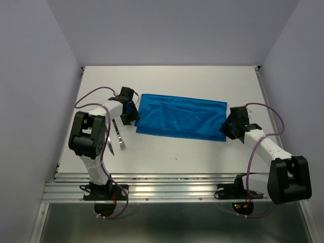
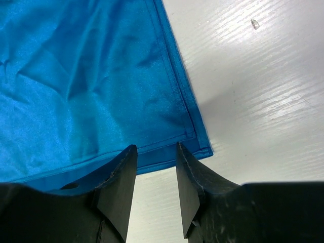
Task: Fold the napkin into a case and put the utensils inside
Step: Smooth out the rectangle-folded napkin at the center of the board.
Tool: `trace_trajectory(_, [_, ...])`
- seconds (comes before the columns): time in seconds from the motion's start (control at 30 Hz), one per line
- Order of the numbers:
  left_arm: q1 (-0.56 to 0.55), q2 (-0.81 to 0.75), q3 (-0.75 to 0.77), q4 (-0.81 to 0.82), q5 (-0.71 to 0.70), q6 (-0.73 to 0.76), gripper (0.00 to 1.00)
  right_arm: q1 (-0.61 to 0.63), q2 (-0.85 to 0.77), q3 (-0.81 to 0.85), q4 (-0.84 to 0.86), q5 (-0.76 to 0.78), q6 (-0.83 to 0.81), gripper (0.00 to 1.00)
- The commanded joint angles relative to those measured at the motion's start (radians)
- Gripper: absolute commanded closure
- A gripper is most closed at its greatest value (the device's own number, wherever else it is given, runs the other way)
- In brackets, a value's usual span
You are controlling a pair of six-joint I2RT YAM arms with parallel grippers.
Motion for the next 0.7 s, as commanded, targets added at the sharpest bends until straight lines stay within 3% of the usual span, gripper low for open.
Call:
trace_trajectory(0.0, [-0.018, -0.059, -0.034, 0.016, -0.026, -0.047, 0.46, -0.001, -0.017, 0.009, 0.021, 0.001, 0.004, 0.58])
trace_trajectory(0.3, [-0.041, -0.048, -0.062, 0.029, -0.022, -0.064, 0.58, -0.001, -0.029, -0.002, 0.02, 0.023, 0.01, 0.58])
trace_trajectory(0.4, [-0.045, -0.047, -0.065, 0.031, -0.042, -0.066, 0.72, -0.001, -0.023, -0.002, 0.02, 0.026, 0.015, 0.58])
trace_trajectory(0.43, [-0.045, -0.048, -0.059, 0.026, -0.05, -0.063, 0.83, -0.001, -0.028, -0.013, 0.027, 0.035, 0.024, 0.57])
trace_trajectory(0.57, [-0.045, -0.053, -0.033, 0.012, -0.055, -0.047, 1.0, -0.001, -0.023, -0.047, 0.04, 0.061, 0.048, 0.53])
trace_trajectory(0.67, [-0.045, -0.073, -0.011, -0.001, -0.056, -0.034, 1.0, -0.001, 0.017, -0.042, 0.037, 0.076, 0.053, 0.52])
